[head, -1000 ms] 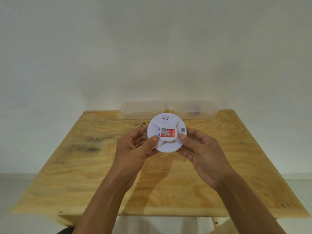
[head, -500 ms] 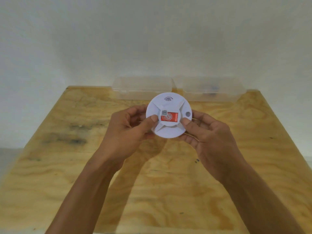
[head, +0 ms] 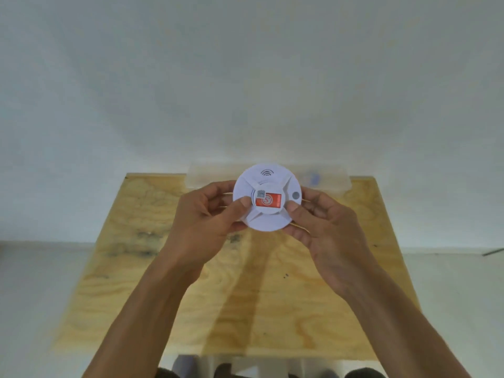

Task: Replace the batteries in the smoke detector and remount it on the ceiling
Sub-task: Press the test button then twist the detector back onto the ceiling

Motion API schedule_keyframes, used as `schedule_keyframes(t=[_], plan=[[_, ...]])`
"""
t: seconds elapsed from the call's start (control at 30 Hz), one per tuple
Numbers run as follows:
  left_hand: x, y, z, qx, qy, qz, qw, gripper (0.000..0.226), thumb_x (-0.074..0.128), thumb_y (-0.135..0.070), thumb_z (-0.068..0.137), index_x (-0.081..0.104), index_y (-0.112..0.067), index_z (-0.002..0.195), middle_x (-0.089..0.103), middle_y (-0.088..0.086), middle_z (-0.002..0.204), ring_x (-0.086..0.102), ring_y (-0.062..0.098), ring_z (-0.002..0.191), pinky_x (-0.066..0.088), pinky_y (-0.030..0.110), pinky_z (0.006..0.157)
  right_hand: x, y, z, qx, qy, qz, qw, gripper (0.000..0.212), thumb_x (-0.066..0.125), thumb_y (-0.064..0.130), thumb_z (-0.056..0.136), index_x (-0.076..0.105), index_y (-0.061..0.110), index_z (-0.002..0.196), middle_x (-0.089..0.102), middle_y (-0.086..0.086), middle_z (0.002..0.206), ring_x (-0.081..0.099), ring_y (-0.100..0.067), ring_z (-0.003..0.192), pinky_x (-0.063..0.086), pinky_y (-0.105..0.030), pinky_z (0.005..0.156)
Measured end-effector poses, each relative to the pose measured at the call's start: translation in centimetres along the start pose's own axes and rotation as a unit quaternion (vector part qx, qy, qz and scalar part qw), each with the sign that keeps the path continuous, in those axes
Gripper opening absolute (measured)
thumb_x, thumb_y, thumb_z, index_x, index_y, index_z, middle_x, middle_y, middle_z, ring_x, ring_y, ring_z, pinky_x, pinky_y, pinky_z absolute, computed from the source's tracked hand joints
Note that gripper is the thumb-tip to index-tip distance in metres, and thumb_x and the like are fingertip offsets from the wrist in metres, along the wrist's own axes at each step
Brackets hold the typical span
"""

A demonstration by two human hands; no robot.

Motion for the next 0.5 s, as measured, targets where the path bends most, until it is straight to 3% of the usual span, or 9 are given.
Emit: schedule_keyframes(t=[0.2,0.33,0.5], plan=[[1.4,-11.5,-4.0,0.051,-0.027,0.004,0.998,0.028,0.073,-0.009,0.089,0.070,-0.013,0.117,0.079,0.013,0.099,0.077,0.032,0.093,0.062,0.047,0.084,1.2,11.7,-4.0,-0.072,0.017,-0.040,0.996,0.023,0.066,0.007,0.092,0.071,0.013,0.113,0.078,-0.003,0.103,0.073,-0.024,0.101,0.058,-0.046,0.091],[1.0,-19.5,-6.0,0.116,-0.055,-0.005,0.992,0.029,0.075,-0.008,0.087,0.071,-0.016,0.114,0.080,0.010,0.093,0.078,0.028,0.088,0.063,0.033,0.073,3.7,19.9,-6.0,-0.138,0.043,-0.070,0.987,0.030,0.070,0.010,0.090,0.070,0.021,0.117,0.078,0.001,0.102,0.074,-0.019,0.096,0.060,-0.041,0.086],[-1.5,-28.4,-7.2,0.203,-0.078,-0.008,0.976,0.034,0.077,-0.009,0.085,0.068,-0.018,0.116,0.079,0.007,0.090,0.078,0.023,0.080,0.063,0.029,0.069,8.1,28.0,-8.2,-0.262,0.046,-0.098,0.959,0.040,0.071,0.010,0.089,0.065,0.034,0.121,0.076,0.002,0.101,0.074,-0.018,0.092,0.062,-0.042,0.081]])
Point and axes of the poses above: each hand's wrist, its own z-axis towards the middle knuckle, its own x-axis out of the palm, y = z × x, the point moved 7 cm from there along z, towards the middle knuckle
